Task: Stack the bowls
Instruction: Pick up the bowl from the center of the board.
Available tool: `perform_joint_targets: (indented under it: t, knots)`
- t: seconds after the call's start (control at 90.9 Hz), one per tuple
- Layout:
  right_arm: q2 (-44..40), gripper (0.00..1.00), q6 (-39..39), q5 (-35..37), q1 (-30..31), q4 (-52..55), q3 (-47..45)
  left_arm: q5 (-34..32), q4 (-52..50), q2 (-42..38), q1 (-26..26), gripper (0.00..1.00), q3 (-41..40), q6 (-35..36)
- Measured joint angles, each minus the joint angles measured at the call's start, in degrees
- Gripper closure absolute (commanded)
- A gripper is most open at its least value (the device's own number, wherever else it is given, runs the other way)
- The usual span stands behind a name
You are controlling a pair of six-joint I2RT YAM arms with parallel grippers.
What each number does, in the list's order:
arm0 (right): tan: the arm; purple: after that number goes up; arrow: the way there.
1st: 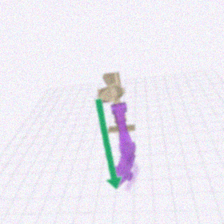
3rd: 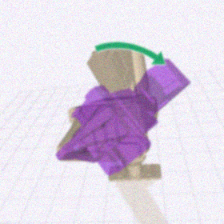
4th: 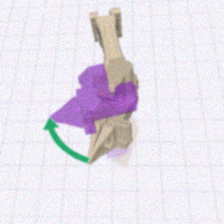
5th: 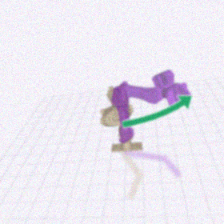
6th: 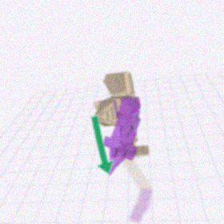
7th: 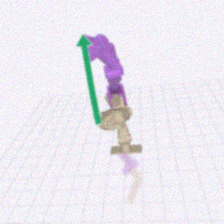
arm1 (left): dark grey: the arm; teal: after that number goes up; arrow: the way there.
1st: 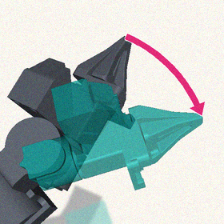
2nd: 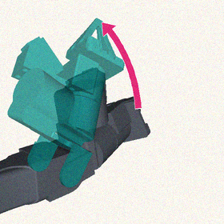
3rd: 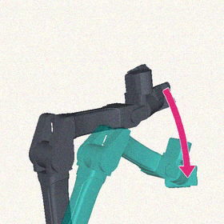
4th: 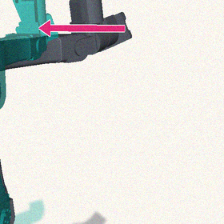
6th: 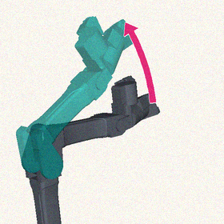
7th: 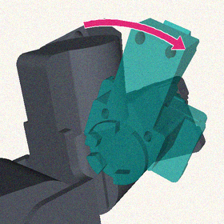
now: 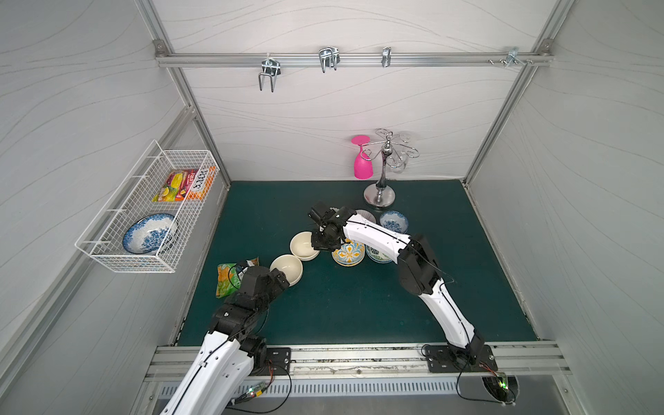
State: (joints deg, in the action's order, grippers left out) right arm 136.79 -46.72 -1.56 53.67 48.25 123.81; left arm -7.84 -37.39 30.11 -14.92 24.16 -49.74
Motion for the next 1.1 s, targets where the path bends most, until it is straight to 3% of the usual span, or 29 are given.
perform_joint_targets:
  t: [0.198, 0.803, 0.946, 1.1]
  knots:
    - [0.00, 1.00, -0.44, 0.50, -0.26, 1.01, 0.11, 0.11, 0.24, 0.11, 0.31, 0.06, 0.00, 0.15]
    - [-3.02, 1.00, -0.37, 1.46, -0.22, 3.74, 2.14, -0.31, 0.17, -1.97, 0.63, 0.03, -0.46, -0.02]
    - [-10.99, 1.00, -0.17, 2.89, -0.22, 3.56, -4.13, -0.31, 0.17, -1.90, 0.63, 0.03, -0.48, -0.02]
    - [-25.24, 1.00, 0.13, 3.89, -0.61, 3.28, -16.94, -0.31, 0.17, -1.44, 0.63, 0.03, -0.48, -0.02]
